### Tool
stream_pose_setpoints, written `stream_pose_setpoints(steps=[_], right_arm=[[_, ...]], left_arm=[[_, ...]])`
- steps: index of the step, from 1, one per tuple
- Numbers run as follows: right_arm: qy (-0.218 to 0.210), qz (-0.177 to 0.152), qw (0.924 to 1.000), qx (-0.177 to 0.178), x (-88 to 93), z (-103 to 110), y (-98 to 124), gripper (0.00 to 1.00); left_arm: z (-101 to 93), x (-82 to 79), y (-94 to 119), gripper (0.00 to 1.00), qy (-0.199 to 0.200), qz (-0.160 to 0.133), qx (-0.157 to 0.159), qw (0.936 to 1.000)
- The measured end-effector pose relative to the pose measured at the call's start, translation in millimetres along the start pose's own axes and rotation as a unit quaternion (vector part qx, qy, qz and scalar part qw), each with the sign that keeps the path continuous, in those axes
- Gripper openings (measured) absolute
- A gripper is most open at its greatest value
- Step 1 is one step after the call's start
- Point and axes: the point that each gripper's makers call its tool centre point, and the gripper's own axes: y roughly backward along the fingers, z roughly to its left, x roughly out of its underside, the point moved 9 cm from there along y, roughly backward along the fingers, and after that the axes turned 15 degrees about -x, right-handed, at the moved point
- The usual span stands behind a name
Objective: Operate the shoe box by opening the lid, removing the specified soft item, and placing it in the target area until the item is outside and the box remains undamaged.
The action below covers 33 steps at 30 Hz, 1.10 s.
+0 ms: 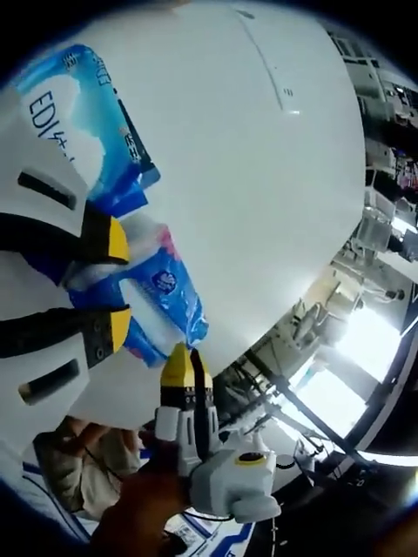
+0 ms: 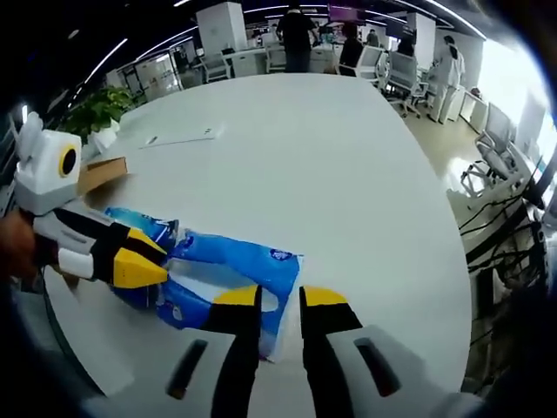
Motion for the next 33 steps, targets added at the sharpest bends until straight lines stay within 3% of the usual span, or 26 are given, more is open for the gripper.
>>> stream_pose_setpoints(steps=[10,21,28,33], right_arm=[[0.007,-0.017,0.9998,0.007,-6.1,12.4,17.2,0.19],[0.031,-0.032,0.9990,0.010,-11.4,45.4,34.5,0.22],[0.045,-0.046,0.9978,0.016,-24.5,70.0,46.0,0.23],[0.066,-0.062,0.9957,0.016,-40.5,100.9,52.1,0.23]], left_arm=[[-1.0,-9.3,26.0,0.23,-0.028,-0.030,-0.003,0.9991],[10.9,-13.1,70.3,0.27,-0.045,-0.061,-0.013,0.9970],[26.1,-14.1,100.9,0.25,-0.050,-0.079,-0.021,0.9954],[48.5,-16.7,134.9,0.25,-0.050,-0.100,-0.035,0.9932]])
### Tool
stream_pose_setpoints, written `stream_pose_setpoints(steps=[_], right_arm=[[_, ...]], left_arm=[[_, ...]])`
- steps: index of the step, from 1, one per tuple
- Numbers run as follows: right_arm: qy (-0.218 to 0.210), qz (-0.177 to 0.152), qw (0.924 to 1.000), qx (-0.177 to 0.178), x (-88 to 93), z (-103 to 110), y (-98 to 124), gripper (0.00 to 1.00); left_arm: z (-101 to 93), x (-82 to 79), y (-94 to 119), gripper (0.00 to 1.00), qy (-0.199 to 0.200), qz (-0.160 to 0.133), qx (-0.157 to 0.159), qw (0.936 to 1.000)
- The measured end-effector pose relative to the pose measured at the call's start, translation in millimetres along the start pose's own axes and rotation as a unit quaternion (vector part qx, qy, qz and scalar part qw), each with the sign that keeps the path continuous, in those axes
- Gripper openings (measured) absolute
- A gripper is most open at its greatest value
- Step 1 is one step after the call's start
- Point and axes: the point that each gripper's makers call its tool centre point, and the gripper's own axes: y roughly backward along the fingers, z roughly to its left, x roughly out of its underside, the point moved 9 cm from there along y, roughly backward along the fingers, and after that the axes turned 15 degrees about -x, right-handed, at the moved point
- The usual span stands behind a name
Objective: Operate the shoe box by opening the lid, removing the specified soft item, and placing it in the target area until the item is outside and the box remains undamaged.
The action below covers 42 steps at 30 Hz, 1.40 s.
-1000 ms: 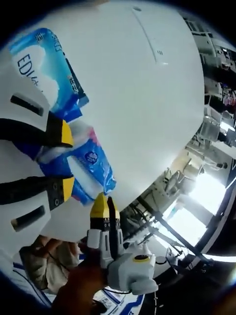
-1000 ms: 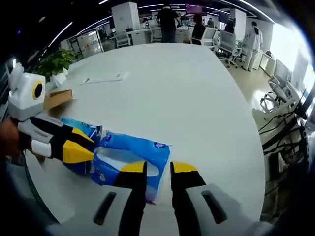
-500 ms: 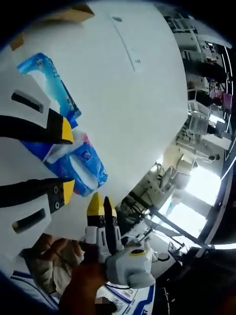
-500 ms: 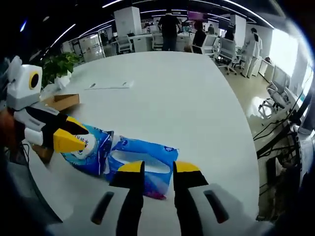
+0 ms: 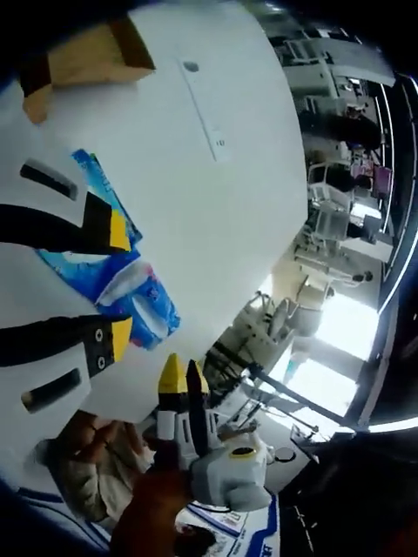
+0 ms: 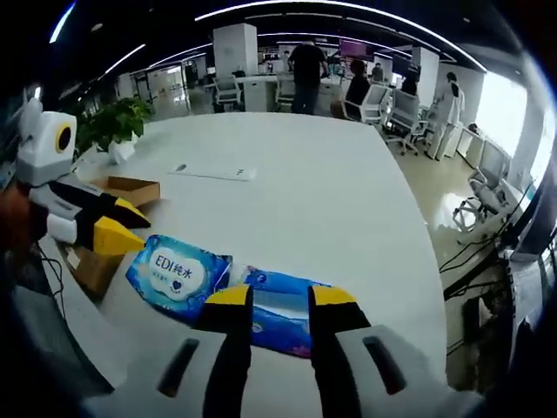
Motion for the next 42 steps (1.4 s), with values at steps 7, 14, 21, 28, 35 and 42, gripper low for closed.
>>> stream_pose_setpoints(steps=[7,14,21,28,35,42], right_arm=[[0.023,-0.010,0.9997,-0.008,-21.7,43.2,-4.5,0.23],[0.041,-0.014,0.9989,-0.018,-36.8,84.8,-14.4,0.23],[0.057,-0.015,0.9977,-0.033,-50.0,120.6,-29.4,0.23],[0.072,-0.013,0.9961,-0.050,-60.9,152.2,-42.5,0.23],[0.087,-0.008,0.9938,-0.069,-66.2,174.5,-58.8,0.23],[0.097,0.008,0.9899,-0.103,-61.4,209.8,-80.7,0.23]], left_arm=[[35.9,3.6,37.9,0.25,0.005,-0.017,-0.017,0.9997],[70.5,13.9,71.8,0.26,0.019,-0.028,-0.033,0.9989],[96.2,23.8,96.9,0.26,0.029,-0.031,-0.042,0.9982],[123.7,27.8,119.8,0.26,0.038,-0.037,-0.060,0.9968],[145.3,38.5,137.8,0.26,0.047,-0.035,-0.075,0.9954],[168.2,57.3,152.5,0.27,0.061,-0.025,-0.086,0.9941]])
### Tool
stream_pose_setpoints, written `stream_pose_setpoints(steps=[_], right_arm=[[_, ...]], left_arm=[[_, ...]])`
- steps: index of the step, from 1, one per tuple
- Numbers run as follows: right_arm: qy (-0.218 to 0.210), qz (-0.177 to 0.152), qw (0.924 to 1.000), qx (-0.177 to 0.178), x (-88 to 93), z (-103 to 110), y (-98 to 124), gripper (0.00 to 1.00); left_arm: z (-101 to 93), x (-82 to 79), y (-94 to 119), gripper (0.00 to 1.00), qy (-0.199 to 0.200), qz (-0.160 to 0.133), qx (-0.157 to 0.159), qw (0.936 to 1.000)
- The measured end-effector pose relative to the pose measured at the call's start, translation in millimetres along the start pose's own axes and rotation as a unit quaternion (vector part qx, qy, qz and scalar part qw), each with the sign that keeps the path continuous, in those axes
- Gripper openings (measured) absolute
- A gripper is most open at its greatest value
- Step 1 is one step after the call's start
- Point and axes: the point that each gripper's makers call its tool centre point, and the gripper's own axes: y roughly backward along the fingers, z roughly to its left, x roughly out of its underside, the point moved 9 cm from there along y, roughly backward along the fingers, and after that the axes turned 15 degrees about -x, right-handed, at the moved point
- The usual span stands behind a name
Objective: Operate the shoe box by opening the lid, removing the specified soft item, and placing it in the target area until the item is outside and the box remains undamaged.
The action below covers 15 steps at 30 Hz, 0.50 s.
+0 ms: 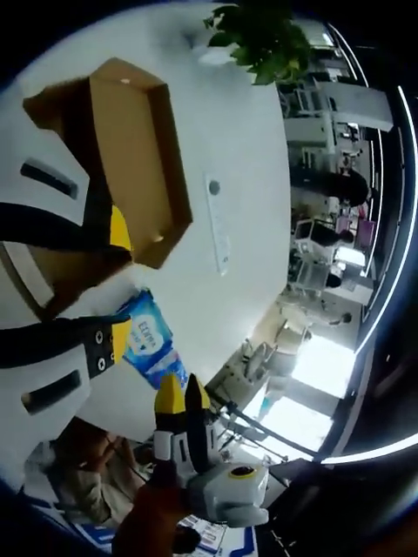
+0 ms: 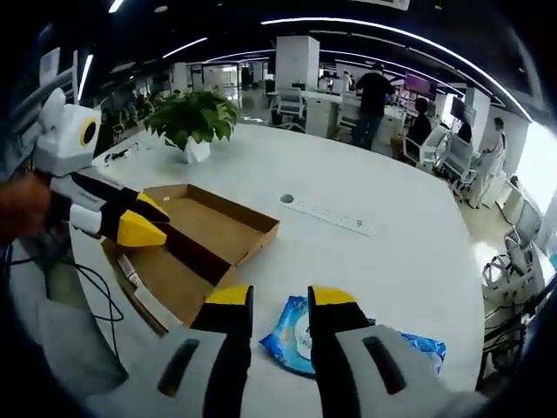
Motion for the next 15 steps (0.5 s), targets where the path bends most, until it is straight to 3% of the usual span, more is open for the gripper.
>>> stream_pose_setpoints(steps=[8,15], right_arm=[[0.015,0.017,0.9991,-0.037,-0.3,35.7,-32.3,0.24],[0.027,0.033,0.9969,-0.065,-4.3,57.9,-50.3,0.23]], left_arm=[[37.9,24.0,15.8,0.28,0.023,0.016,-0.021,0.9994],[59.4,35.4,23.9,0.31,0.031,0.025,-0.028,0.9988]])
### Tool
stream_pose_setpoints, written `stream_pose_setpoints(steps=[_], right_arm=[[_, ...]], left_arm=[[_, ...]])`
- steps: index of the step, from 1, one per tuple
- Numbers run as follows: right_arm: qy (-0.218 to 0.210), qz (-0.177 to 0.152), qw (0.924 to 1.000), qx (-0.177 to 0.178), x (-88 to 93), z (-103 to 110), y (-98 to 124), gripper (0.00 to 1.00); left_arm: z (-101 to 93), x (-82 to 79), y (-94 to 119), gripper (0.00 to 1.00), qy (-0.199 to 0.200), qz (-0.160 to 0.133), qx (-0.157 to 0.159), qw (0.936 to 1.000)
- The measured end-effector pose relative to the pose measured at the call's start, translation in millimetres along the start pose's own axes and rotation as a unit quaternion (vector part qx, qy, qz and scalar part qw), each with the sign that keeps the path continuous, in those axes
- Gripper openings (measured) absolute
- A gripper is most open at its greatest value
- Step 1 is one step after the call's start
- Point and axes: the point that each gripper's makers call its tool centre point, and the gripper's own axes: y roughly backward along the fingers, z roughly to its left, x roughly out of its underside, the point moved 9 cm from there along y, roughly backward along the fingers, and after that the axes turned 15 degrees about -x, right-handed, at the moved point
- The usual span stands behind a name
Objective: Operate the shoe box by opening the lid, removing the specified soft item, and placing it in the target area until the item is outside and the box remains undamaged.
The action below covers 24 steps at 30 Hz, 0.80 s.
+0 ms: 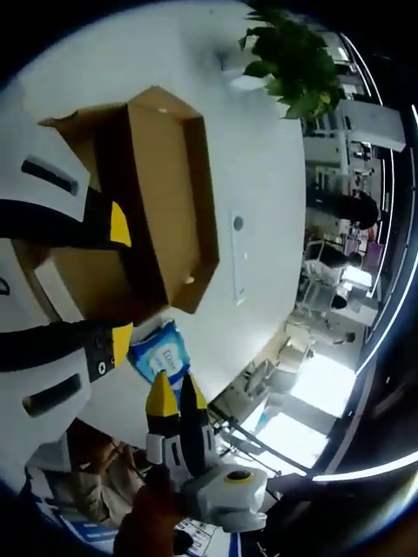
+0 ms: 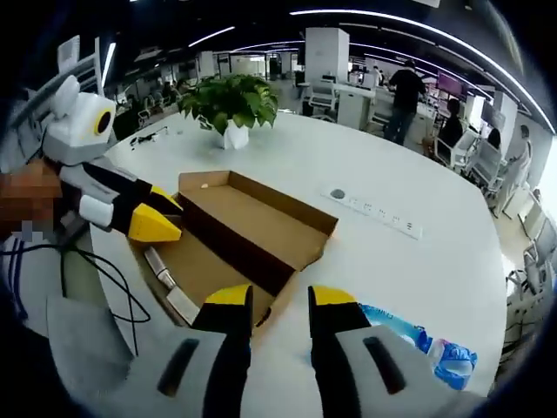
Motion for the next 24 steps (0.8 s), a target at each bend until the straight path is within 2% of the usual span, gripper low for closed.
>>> stream_pose_setpoints(steps=[3,7,12,16,20,24], right_arm=[[0.001,0.006,0.9999,-0.009,-2.1,4.5,-7.6,0.23],[0.005,0.012,0.9997,-0.020,-3.7,11.9,-16.5,0.22],[0.009,0.032,0.9985,-0.043,-0.3,22.1,-30.1,0.22],[0.010,0.057,0.9957,-0.072,3.4,28.0,-39.1,0.23],[0.014,0.108,0.9869,-0.119,11.2,30.6,-49.2,0.23],[0.018,0.136,0.9817,-0.132,15.8,30.1,-57.2,0.23]], left_arm=[[9.2,4.9,2.1,0.31,-0.001,0.007,-0.003,1.0000],[22.1,7.9,4.9,0.31,0.003,0.001,-0.012,0.9999],[29.6,15.6,3.7,0.31,0.001,0.011,-0.013,0.9999],[33.8,22.6,2.4,0.32,-0.005,0.023,-0.007,0.9997],[34.0,28.9,0.0,0.33,-0.029,0.046,0.009,0.9985],[36.3,34.4,-4.1,0.34,-0.037,0.066,0.017,0.9970]])
